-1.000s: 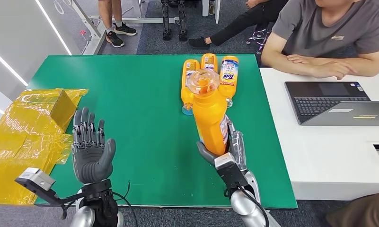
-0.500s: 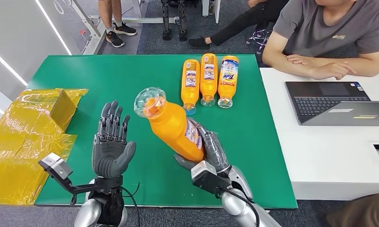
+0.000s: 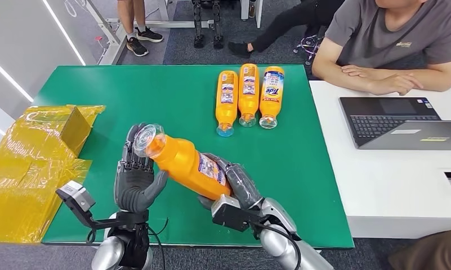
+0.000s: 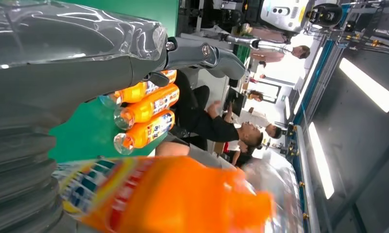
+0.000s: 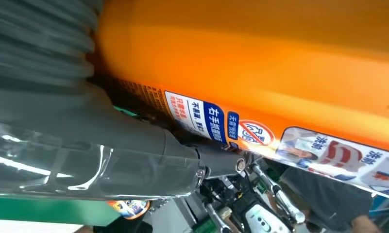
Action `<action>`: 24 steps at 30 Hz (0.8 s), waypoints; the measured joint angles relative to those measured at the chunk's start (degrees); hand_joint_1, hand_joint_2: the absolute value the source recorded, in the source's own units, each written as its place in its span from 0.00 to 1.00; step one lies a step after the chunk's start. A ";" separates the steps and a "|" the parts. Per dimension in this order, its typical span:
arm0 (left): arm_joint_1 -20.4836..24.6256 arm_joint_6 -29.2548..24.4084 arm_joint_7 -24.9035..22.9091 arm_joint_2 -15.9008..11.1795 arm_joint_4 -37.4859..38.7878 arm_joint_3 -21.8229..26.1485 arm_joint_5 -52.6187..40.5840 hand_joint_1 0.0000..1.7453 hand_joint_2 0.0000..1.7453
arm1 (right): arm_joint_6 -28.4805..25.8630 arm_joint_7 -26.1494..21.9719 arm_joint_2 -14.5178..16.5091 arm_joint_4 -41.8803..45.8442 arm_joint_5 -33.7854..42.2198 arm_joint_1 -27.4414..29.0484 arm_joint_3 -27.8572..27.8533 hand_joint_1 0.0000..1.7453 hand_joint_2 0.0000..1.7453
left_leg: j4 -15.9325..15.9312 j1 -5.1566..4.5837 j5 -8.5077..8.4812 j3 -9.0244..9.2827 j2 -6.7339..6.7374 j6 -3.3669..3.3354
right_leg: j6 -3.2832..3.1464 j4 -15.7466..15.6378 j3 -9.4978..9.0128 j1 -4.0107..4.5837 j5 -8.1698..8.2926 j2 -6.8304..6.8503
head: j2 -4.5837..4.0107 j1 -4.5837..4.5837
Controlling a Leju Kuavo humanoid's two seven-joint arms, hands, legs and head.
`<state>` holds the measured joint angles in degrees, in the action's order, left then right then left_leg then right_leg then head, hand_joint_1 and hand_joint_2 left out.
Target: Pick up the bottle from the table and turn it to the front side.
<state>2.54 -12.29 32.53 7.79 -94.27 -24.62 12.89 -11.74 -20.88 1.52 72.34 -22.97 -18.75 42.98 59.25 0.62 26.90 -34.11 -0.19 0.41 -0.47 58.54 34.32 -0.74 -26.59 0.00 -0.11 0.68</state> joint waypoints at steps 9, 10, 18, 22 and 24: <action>-0.13 -0.02 0.15 0.43 0.03 0.62 -1.42 0.00 1.00 | 2.32 2.86 0.13 -4.87 -0.68 -1.31 0.25 1.00 1.00 | 0.00 0.00 0.00 -0.01 -0.01 0.00 | 0.00 0.00 0.01 0.00 0.00 0.00 | 0.00 -0.01; -0.13 -0.02 0.19 0.50 0.04 0.64 -1.47 0.00 1.00 | 2.48 2.90 0.15 -5.25 -0.74 -1.46 0.25 1.00 1.00 | 0.00 0.00 0.00 -0.01 -0.01 0.00 | 0.00 0.00 0.01 0.00 0.00 0.00 | 0.00 -0.01; -0.01 0.07 0.37 0.59 0.47 0.78 -1.96 0.00 1.00 | 3.12 1.84 0.58 -6.72 -2.29 -2.09 0.28 1.00 1.00 | 0.00 0.00 0.00 -0.01 0.00 0.00 | 0.00 0.00 0.01 0.00 0.00 0.00 | 0.00 -0.01; 0.18 0.55 0.38 0.59 0.86 0.91 -1.92 0.00 1.00 | 2.19 -1.26 0.62 -6.37 -3.36 -2.15 0.32 1.00 1.00 | 0.00 0.00 0.00 -0.01 0.00 0.00 | 0.00 0.00 0.01 0.00 -0.01 0.00 | 0.00 -0.01; 0.47 0.91 0.38 0.60 1.16 0.99 -1.85 0.00 1.00 | 2.04 -2.92 0.62 -5.79 -3.24 -2.14 0.32 1.00 1.00 | 0.00 0.00 0.00 -0.01 0.00 0.00 | 0.00 0.00 0.02 0.00 -0.01 0.00 | 0.00 0.00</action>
<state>3.01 -11.38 32.91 8.39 -93.12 -23.63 11.04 -9.70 -23.81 2.14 66.55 -26.21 -20.88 43.30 59.25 0.62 26.90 -34.12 -0.19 0.41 -0.47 58.54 34.33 -0.74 -26.60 -0.01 -0.11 0.68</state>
